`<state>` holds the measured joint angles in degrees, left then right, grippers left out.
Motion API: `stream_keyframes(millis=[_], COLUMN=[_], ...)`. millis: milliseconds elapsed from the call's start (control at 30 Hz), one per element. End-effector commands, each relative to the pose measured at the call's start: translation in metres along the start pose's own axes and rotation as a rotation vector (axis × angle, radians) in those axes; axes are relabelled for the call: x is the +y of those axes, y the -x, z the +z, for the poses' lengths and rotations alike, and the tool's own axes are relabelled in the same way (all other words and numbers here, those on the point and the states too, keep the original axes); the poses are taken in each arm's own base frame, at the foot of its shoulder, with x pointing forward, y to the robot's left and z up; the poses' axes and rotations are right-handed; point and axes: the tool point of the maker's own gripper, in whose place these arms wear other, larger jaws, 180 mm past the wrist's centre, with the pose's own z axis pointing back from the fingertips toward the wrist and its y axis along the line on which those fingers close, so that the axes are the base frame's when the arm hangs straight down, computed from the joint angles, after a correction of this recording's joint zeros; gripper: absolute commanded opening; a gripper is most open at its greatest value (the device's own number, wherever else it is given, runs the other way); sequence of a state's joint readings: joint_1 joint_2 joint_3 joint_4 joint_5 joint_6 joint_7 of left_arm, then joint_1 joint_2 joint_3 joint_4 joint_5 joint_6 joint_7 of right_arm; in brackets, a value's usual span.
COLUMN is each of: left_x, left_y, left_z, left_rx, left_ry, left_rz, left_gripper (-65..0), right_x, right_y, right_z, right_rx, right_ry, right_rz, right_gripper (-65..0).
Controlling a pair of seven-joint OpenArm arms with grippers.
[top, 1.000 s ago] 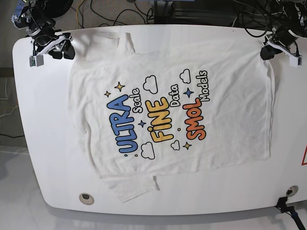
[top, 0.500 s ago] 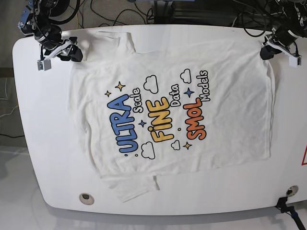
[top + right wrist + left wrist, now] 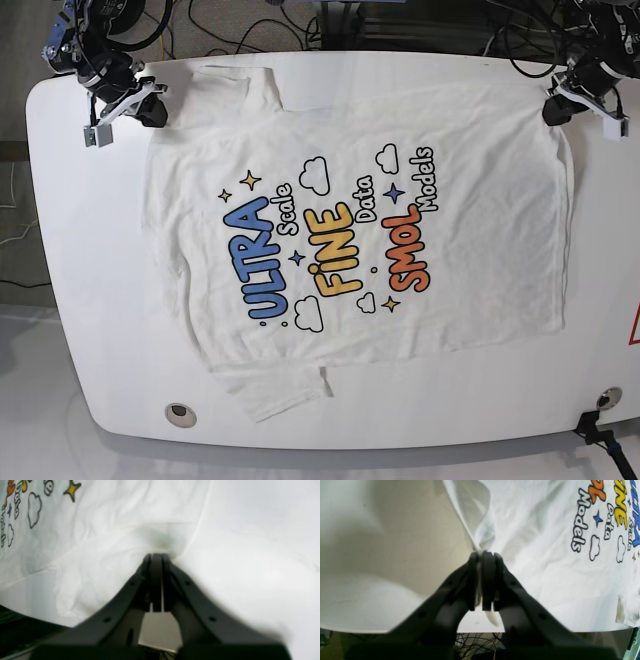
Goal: Fold the T-shirt properly
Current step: 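Pull the gripped shoulders up and back, dragging the shirt toward the robot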
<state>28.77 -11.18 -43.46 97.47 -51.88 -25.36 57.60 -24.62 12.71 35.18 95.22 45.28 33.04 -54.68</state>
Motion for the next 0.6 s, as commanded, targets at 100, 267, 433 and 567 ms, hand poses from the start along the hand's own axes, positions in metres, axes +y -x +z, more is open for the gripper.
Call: stream_keyframes(millis=[100, 267, 433, 567], left_x=[-0.003, -0.006, -0.015, -0.017], left_y=[-0.012, -0.011, -0.033, -0.037], left_z=[0.017, 0.024, 0.014, 0.014], left_rx=[-0.039, -0.040, -0.096, -0.104], left_ry=[-0.011, -0.022, -0.010, -0.008], left_rz=[-0.060, -0.096, -0.104, -0.112], left_gripper=[-65.0, -65.0, -62.4, -62.4], right_x=[-0.004, -0.012, -0.004, -0.002], right_y=[-0.023, -0.038, -0.042, -0.045], right_z=[0.010, 0.018, 0.009, 0.010], right_rx=[-0.063, -0.079, -0.094, -0.098], right_ry=[0.011, 0.033, 0.026, 0.025], right_rz=[0.027, 0.062, 0.062, 0.071], right_gripper=[-65.0, -65.0, -64.9, -64.9])
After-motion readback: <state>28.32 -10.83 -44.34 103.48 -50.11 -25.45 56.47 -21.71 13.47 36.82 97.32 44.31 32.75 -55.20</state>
